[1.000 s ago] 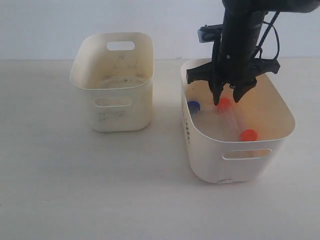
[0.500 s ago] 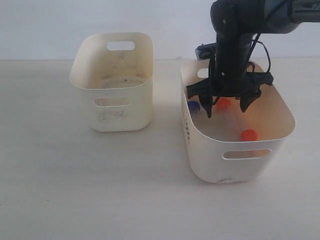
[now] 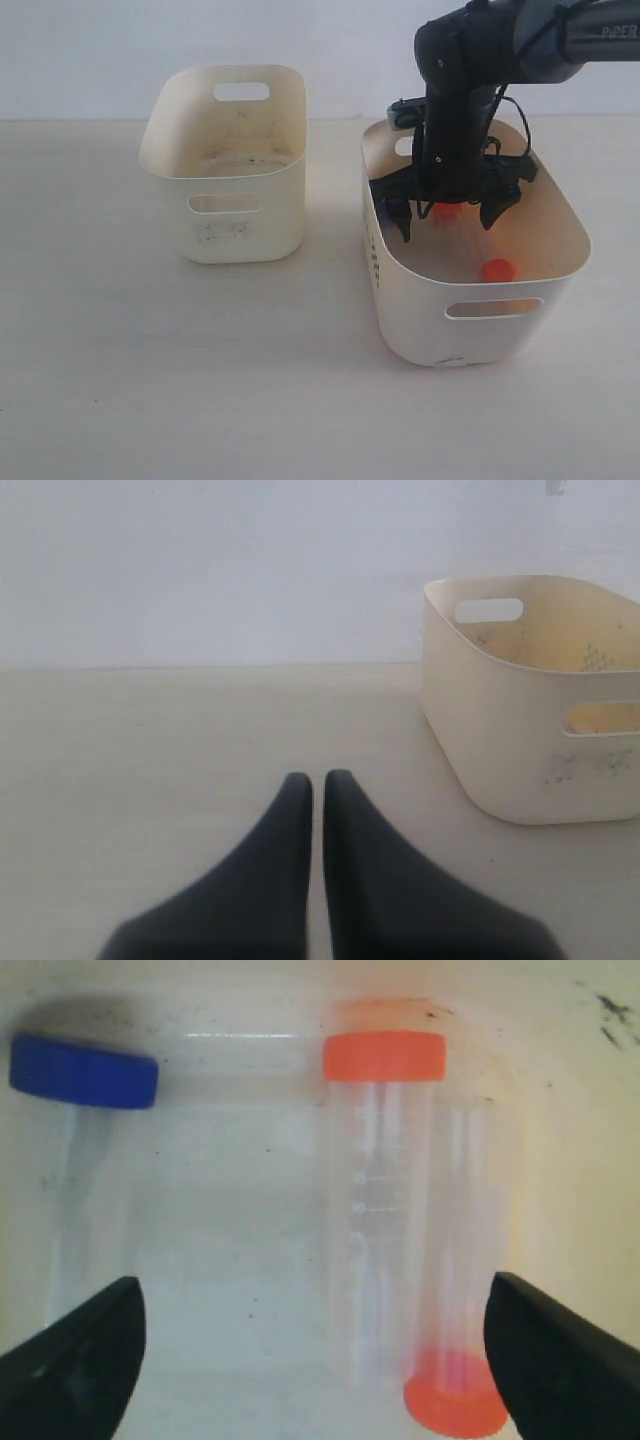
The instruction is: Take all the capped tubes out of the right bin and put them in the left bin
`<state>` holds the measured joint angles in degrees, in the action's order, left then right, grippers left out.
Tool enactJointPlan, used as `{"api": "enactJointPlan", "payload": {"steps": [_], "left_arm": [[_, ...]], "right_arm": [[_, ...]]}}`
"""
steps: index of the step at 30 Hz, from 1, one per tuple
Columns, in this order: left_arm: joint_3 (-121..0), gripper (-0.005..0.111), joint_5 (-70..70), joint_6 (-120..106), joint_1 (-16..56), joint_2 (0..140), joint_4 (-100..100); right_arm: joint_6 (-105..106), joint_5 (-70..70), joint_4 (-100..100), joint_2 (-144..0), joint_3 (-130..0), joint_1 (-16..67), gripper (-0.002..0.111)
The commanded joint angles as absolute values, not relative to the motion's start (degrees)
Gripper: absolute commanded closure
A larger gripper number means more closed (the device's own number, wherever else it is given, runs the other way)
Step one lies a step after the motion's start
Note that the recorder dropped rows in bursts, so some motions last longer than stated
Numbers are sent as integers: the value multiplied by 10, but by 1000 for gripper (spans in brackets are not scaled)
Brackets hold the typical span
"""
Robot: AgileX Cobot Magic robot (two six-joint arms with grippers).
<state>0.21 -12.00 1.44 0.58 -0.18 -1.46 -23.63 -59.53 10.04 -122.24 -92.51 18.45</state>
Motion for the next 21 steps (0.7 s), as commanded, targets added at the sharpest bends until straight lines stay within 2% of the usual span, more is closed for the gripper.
{"api": "enactJointPlan", "payload": {"steps": [1,9,16,21], "left_arm": [[0,102,-116,20,6,0,-11],[0,102,-116,20,6,0,-11],[0,102,-116,20,6,0,-11],[0,102,-116,20,6,0,-11]], "right_arm": [[-237,-590,109,-1231,-927,184,21],[-241,-580,117,-1251,-927,184,23],[-247,-584,134,-1265,-927,184,52],[-248,-580,134,-1266,-927,184,65]]}}
